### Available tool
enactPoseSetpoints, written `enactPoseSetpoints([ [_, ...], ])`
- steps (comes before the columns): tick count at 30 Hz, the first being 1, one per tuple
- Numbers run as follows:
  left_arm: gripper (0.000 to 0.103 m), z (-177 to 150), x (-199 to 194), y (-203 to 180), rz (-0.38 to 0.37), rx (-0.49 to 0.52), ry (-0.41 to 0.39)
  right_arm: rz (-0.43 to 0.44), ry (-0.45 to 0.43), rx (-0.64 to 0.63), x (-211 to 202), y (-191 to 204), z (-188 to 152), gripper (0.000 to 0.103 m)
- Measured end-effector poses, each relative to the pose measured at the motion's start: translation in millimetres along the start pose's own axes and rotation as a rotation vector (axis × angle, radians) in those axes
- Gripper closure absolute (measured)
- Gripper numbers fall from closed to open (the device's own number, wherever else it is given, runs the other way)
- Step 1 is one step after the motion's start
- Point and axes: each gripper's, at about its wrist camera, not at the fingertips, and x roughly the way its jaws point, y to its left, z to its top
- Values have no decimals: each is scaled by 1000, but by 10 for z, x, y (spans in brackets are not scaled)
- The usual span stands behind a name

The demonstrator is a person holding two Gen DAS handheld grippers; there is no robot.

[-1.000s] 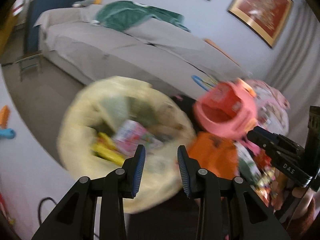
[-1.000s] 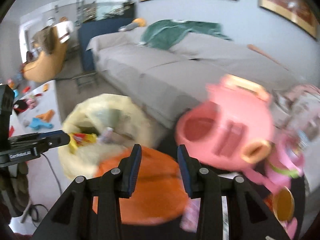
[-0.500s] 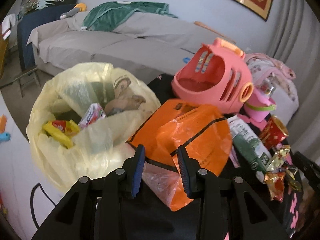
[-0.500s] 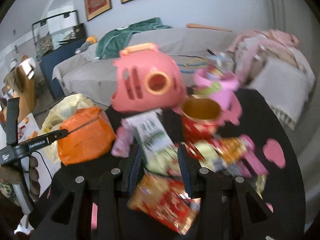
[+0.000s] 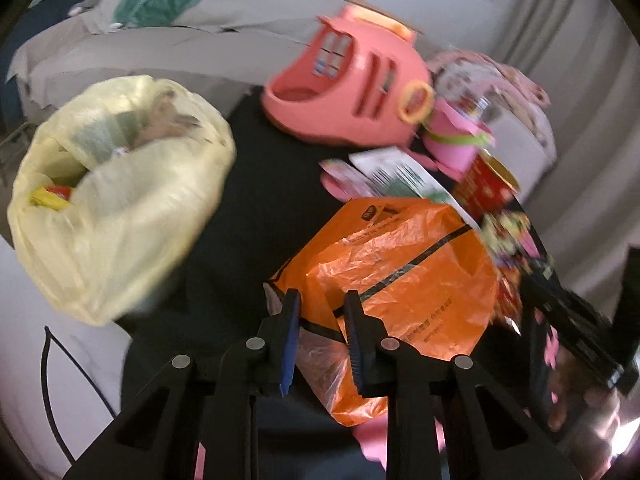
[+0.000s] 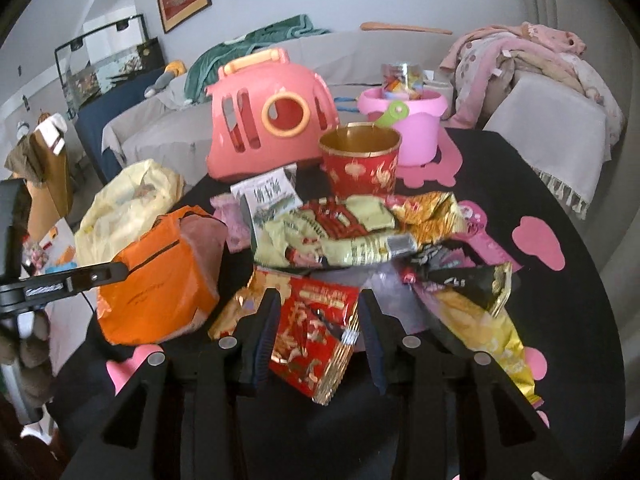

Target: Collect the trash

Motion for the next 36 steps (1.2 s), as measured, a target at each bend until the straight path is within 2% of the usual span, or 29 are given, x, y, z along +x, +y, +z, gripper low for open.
enactPoseSetpoints([
  [6,78,-180,-108,-164,-95,61,63,28,71,27,114,-45,-137,64],
  [10,77,-238,-146,-215,-73,113,47,28,92,41,146,-75,-222,64],
  [19,75,-240,-121,-214,-52,110,40,29,108,25,89,10,-287,55],
  [23,75,-234,-131,-165,-54,92,41,57,127,47,101,6,-300,51],
  [28,75,-244,-146,-119,-34,82,30,106,147,58,135,21,-282,34],
  [32,75,-242,-152,-100,-33,75,27,45,147,-56,154,204,-305,32],
  [36,75,-239,-155,-89,-38,71,29,20,119,-81,135,245,-338,37],
])
